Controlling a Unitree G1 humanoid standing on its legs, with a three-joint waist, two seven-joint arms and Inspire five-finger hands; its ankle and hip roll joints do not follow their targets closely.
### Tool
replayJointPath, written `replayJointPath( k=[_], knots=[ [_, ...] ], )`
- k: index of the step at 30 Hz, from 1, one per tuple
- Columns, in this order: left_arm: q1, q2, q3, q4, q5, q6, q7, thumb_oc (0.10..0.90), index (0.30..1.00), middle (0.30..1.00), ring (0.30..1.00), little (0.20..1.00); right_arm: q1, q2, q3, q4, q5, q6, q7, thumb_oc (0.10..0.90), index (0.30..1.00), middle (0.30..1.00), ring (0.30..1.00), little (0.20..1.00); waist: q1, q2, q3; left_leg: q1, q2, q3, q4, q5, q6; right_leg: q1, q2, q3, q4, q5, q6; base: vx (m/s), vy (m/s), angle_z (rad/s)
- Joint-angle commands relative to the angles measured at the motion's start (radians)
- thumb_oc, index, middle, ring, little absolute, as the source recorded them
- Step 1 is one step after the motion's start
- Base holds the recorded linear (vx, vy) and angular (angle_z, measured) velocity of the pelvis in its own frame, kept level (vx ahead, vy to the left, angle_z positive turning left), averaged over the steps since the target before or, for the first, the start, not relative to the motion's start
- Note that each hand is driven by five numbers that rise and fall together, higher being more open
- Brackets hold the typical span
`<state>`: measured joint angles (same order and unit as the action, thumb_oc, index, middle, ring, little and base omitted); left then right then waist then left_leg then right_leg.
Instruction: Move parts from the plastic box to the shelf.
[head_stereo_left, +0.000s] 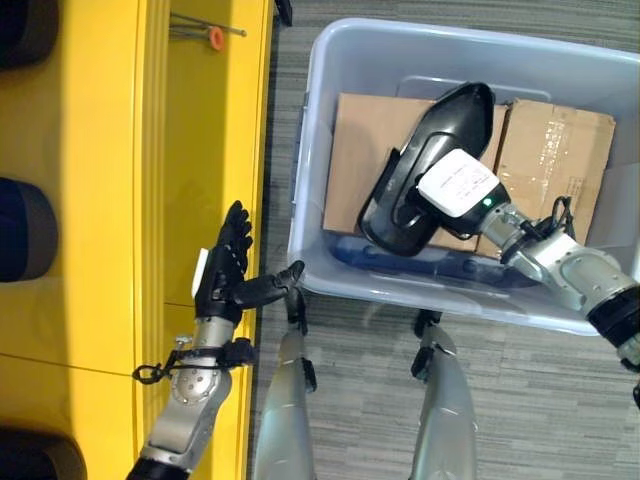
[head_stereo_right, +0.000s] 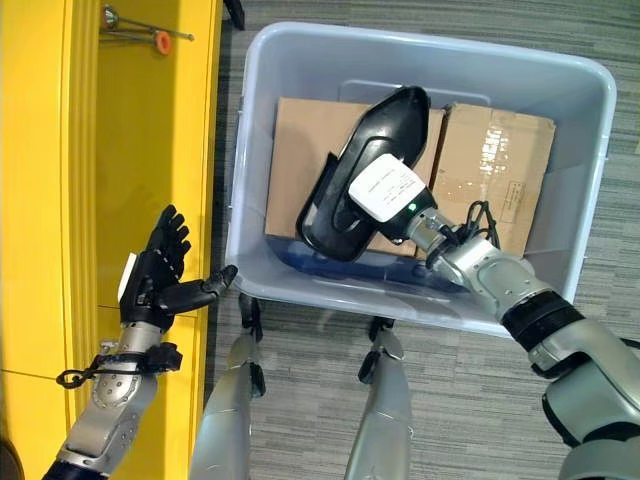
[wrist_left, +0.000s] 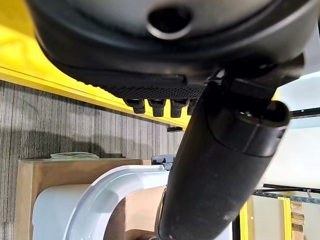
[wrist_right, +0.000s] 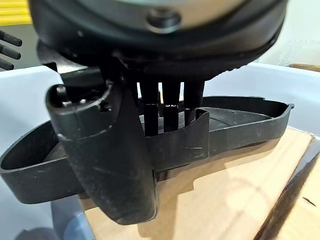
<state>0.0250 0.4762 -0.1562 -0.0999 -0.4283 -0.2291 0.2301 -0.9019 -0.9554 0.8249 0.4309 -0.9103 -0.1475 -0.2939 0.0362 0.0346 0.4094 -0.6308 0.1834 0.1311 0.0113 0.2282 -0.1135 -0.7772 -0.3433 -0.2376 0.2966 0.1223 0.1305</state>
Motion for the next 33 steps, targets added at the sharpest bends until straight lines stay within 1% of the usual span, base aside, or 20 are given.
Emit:
replayJointPath(
  k=[1, 4, 8, 11, 12, 13, 14, 18, 21, 22, 23, 26, 27, 28, 29, 31, 32, 33],
  knots=[
    [-0.053, 0.042, 0.049, -0.125, -0.017, -0.103, 0.01, 0.9, 1.0, 1.0, 1.0, 1.0, 0.021, -0.04, 0.056, 0.199, -0.026, 0.076, 0.096, 0.4, 0.3, 0.3, 0.3, 0.3, 0.011, 0.017, 0.111, 0.102, 0.052, 0.0, 0.07, -0.123, -0.065, 0.147, -0.036, -0.041, -0.086, 0.031, 0.086, -0.02, 0.006, 0.06],
    [-0.058, 0.043, 0.048, -0.123, -0.016, -0.1, 0.009, 0.9, 1.0, 1.0, 1.0, 1.0, 0.024, -0.045, 0.046, 0.188, -0.018, 0.077, 0.092, 0.4, 0.3, 0.3, 0.3, 0.3, 0.012, 0.014, 0.111, 0.122, 0.052, -0.002, 0.067, -0.124, -0.064, 0.17, -0.037, -0.045, -0.089, 0.032, 0.087, -0.01, 0.005, 0.03],
    [-0.072, 0.044, 0.043, -0.117, -0.007, -0.093, 0.006, 0.9, 1.0, 1.0, 1.0, 1.0, 0.026, -0.074, 0.006, 0.112, 0.014, 0.078, 0.064, 0.4, 0.3, 0.3, 0.3, 0.3, 0.012, 0.001, 0.111, 0.181, 0.051, -0.006, 0.051, -0.122, -0.064, 0.241, -0.037, -0.058, -0.109, 0.039, 0.093, -0.02, 0.005, 0.04],
    [-0.072, 0.045, 0.042, -0.117, -0.007, -0.093, 0.006, 0.9, 1.0, 1.0, 1.0, 1.0, 0.028, -0.074, 0.004, 0.112, 0.014, 0.078, 0.064, 0.4, 0.3, 0.3, 0.3, 0.3, 0.012, 0.001, 0.111, 0.182, 0.051, -0.007, 0.05, -0.122, -0.064, 0.242, -0.037, -0.058, -0.11, 0.039, 0.093, -0.01, 0.01, 0.04],
    [-0.082, 0.05, 0.065, -0.118, 0.004, -0.083, 0.003, 0.9, 1.0, 1.0, 1.0, 1.0, 0.008, -0.143, -0.061, -0.055, 0.08, 0.056, 0.024, 0.4, 0.3, 0.3, 0.3, 0.3, 0.006, -0.031, 0.111, 0.272, 0.054, -0.011, 0.039, -0.128, -0.062, 0.348, -0.033, -0.066, -0.133, 0.043, 0.096, -0.01, 0.036, -0.01],
    [-0.08, 0.054, 0.067, -0.12, 0.008, -0.08, 0.002, 0.9, 1.0, 1.0, 1.0, 1.0, 0.021, -0.163, -0.086, -0.097, 0.093, 0.053, 0.026, 0.4, 0.3, 0.3, 0.3, 0.3, 0.007, -0.037, 0.111, 0.295, 0.053, -0.012, 0.029, -0.125, -0.061, 0.378, -0.03, -0.073, -0.148, 0.048, 0.097, -0.02, 0.038, 0.0],
    [-0.081, 0.057, 0.064, -0.121, 0.008, -0.08, 0.002, 0.9, 1.0, 1.0, 1.0, 1.0, 0.033, -0.167, -0.099, -0.106, 0.093, 0.054, 0.03, 0.4, 0.3, 0.3, 0.3, 0.3, 0.009, -0.038, 0.111, 0.293, 0.051, -0.014, 0.024, -0.116, -0.06, 0.38, -0.03, -0.076, -0.157, 0.057, 0.096, 0.0, 0.0, 0.0],
    [-0.072, 0.062, 0.08, -0.122, 0.014, -0.07, -0.012, 0.9, 1.0, 1.0, 1.0, 1.0, 0.068, -0.206, -0.184, -0.22, 0.146, 0.033, 0.026, 0.4, 0.3, 0.3, 0.3, 0.3, 0.013, -0.061, 0.106, 0.375, 0.051, -0.014, 0.002, -0.117, -0.058, 0.479, -0.02, -0.09, -0.193, 0.06, 0.099, 0.02, 0.011, 0.07],
    [-0.053, 0.067, 0.094, -0.117, 0.021, -0.068, -0.029, 0.9, 1.0, 1.0, 1.0, 1.0, 0.117, -0.221, -0.253, -0.295, 0.197, 0.013, 0.027, 0.4, 0.3, 0.3, 0.3, 0.3, 0.014, -0.076, 0.066, 0.413, 0.05, -0.017, -0.02, -0.113, -0.057, 0.528, -0.014, -0.101, -0.222, 0.062, 0.101, 0.07, 0.005, 0.01],
    [-0.044, 0.067, 0.105, -0.114, 0.023, -0.068, -0.039, 0.9, 1.0, 1.0, 1.0, 1.0, 0.143, -0.22, -0.283, -0.322, 0.22, 0.004, 0.026, 0.4, 0.3, 0.3, 0.3, 0.3, 0.013, -0.086, 0.037, 0.434, 0.052, -0.016, -0.028, -0.114, -0.056, 0.551, -0.01, -0.104, -0.234, 0.062, 0.102, 0.09, 0.016, -0.03],
    [-0.038, 0.071, 0.11, -0.113, 0.025, -0.065, -0.044, 0.9, 1.0, 1.0, 1.0, 1.0, 0.162, -0.219, -0.304, -0.34, 0.236, -0.003, 0.034, 0.4, 0.3, 0.3, 0.3, 0.3, 0.013, -0.091, 0.025, 0.446, 0.054, -0.015, -0.034, -0.114, -0.056, 0.565, -0.008, -0.106, -0.241, 0.062, 0.103, 0.09, 0.019, -0.03],
    [-0.026, 0.076, 0.118, -0.11, 0.029, -0.062, -0.052, 0.9, 1.0, 1.0, 1.0, 1.0, 0.196, -0.208, -0.343, -0.36, 0.262, -0.011, 0.038, 0.4, 0.3, 0.3, 0.3, 0.3, 0.018, -0.098, -0.002, 0.471, 0.057, -0.013, -0.047, -0.113, -0.055, 0.593, -0.003, -0.112, -0.257, 0.063, 0.103, 0.04, 0.011, -0.06],
    [-0.026, 0.077, 0.117, -0.111, 0.029, -0.062, -0.052, 0.9, 1.0, 1.0, 1.0, 1.0, 0.199, -0.208, -0.345, -0.361, 0.262, -0.01, 0.038, 0.4, 0.3, 0.3, 0.3, 0.3, 0.018, -0.098, -0.001, 0.472, 0.057, -0.013, -0.048, -0.113, -0.055, 0.595, -0.003, -0.112, -0.258, 0.063, 0.103, 0.07, 0.01, -0.08],
    [-0.019, 0.08, 0.13, -0.11, 0.034, -0.062, -0.064, 0.9, 1.0, 1.0, 1.0, 1.0, 0.218, -0.203, -0.365, -0.379, 0.284, -0.024, 0.047, 0.4, 0.3, 0.3, 0.3, 0.3, 0.014, -0.103, -0.029, 0.49, 0.059, -0.01, -0.056, -0.115, -0.055, 0.609, 0.0, -0.114, -0.265, 0.063, 0.104, 0.04, 0.006, -0.06],
    [-0.017, 0.082, 0.129, -0.111, 0.034, -0.062, -0.065, 0.9, 1.0, 1.0, 1.0, 1.0, 0.226, -0.203, -0.372, -0.384, 0.284, -0.024, 0.049, 0.4, 0.3, 0.3, 0.3, 0.3, 0.015, -0.104, -0.03, 0.493, 0.06, -0.01, -0.059, -0.114, -0.055, 0.612, 0.001, -0.115, -0.267, 0.063, 0.104, 0.09, 0.011, 0.0],
    [0.003, 0.085, 0.15, -0.112, 0.041, -0.061, -0.087, 0.9, 1.0, 1.0, 1.0, 1.0, 0.276, -0.177, -0.424, -0.408, 0.333, -0.042, 0.058, 0.4, 0.3, 0.3, 0.3, 0.3, 0.011, -0.115, -0.088, 0.537, 0.067, 0.001, -0.085, -0.114, -0.055, 0.654, 0.014, -0.12, -0.295, 0.065, 0.106, 0.11, 0.02, -0.02],
    [0.006, 0.088, 0.149, -0.113, 0.041, -0.061, -0.087, 0.9, 1.0, 1.0, 1.0, 1.0, 0.286, -0.176, -0.432, -0.412, 0.333, -0.042, 0.06, 0.4, 0.3, 0.3, 0.3, 0.3, 0.014, -0.117, -0.088, 0.54, 0.067, 0.001, -0.085, -0.114, -0.055, 0.658, 0.015, -0.121, -0.299, 0.066, 0.106, 0.1, 0.025, -0.07],
    [0.016, 0.09, 0.158, -0.112, 0.058, -0.06, -0.094, 0.9, 1.0, 1.0, 1.0, 1.0, 0.299, -0.157, -0.448, -0.415, 0.359, -0.049, 0.066, 0.4, 0.3, 0.3, 0.3, 0.3, 0.009, -0.122, -0.117, 0.557, 0.071, 0.01, -0.09, -0.119, -0.055, 0.674, 0.02, -0.12, -0.314, 0.07, 0.108, 0.05, 0.009, -0.03]
  ],
)
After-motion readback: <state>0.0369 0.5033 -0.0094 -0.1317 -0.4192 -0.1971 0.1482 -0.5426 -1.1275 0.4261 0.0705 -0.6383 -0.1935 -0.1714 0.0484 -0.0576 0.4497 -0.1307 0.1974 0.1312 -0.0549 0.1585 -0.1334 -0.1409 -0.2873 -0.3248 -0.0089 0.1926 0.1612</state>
